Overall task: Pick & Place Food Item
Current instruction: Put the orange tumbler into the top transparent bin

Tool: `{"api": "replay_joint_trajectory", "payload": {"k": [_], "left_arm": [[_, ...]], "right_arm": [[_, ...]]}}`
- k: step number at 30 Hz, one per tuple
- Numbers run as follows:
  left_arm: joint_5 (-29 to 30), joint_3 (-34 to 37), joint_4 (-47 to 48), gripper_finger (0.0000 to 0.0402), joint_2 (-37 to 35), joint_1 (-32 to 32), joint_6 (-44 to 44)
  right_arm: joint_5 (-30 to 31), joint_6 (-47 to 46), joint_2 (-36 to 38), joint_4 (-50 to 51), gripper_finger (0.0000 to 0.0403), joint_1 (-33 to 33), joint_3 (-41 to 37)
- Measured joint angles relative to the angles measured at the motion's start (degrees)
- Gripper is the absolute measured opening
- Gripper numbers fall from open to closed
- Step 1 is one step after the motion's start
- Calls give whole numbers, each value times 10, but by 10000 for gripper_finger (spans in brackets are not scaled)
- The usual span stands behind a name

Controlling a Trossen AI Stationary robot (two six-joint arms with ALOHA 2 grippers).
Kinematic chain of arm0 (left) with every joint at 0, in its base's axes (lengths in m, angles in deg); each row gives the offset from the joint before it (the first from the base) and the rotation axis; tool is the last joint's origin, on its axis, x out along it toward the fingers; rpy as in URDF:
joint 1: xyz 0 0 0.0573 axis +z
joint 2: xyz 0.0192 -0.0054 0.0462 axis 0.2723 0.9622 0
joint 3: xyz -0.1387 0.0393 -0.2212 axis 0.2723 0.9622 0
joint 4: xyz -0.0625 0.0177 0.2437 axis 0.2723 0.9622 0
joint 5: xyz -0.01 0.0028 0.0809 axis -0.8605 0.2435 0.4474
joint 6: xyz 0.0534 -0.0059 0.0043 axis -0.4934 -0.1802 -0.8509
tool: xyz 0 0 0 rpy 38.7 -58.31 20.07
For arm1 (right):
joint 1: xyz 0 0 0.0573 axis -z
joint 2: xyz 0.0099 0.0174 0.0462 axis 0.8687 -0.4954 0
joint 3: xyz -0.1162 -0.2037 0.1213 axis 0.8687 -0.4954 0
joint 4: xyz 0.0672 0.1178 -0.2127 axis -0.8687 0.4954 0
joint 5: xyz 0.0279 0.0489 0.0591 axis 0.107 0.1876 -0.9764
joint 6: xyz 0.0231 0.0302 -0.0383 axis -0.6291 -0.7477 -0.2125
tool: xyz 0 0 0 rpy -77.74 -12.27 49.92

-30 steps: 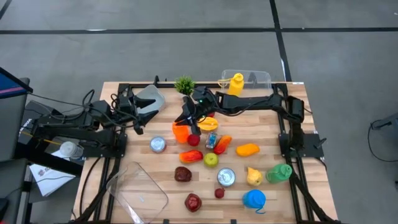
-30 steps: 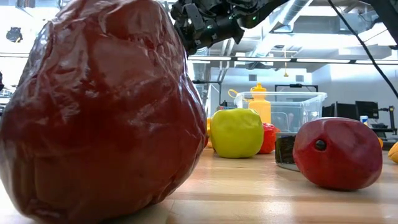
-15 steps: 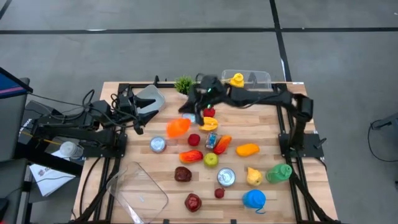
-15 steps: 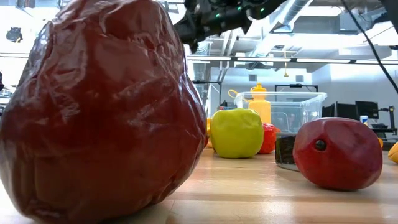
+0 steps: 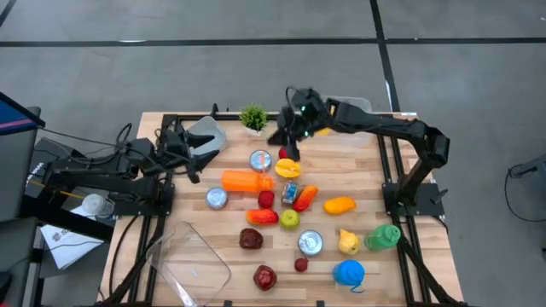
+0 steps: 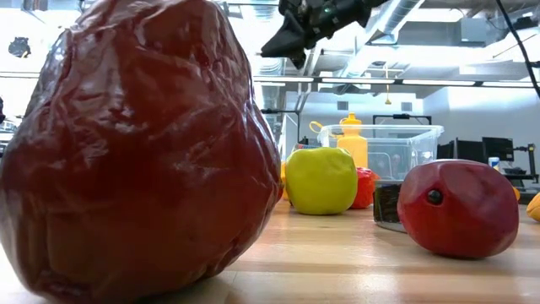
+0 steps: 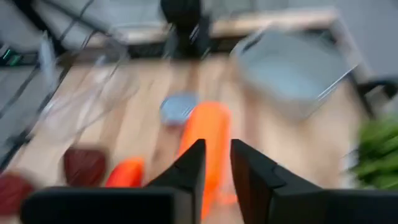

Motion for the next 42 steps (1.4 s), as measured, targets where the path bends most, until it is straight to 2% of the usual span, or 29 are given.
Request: {"api": "replay_joint_trajectory", "payload": {"k": [6,10,13,21,26,31,35,42], "left_arm": [[-25,-3,8,260,115,0,-4],[-68,-45,56,264,217,0,-5],[-82,-89,93,275,293,0,-8],[-163,-176,172,285,439,45,-47],[-207,-205,205,285,479,76,-81],[-251,-221,175,285,515,88,-161],[-267,-232,178,292,558,91,-183],[-264,-253,154,335,595,97,-200]], "right_arm": [[6,12,26,69,161,-17,0],[17,12,58,103,225,-24,1],[34,12,72,120,250,-29,1],[48,18,70,167,247,-35,1],[48,24,65,191,239,-42,0],[48,24,65,198,232,-47,1],[48,23,66,213,231,-47,1],[48,22,66,231,231,-53,1]]}}
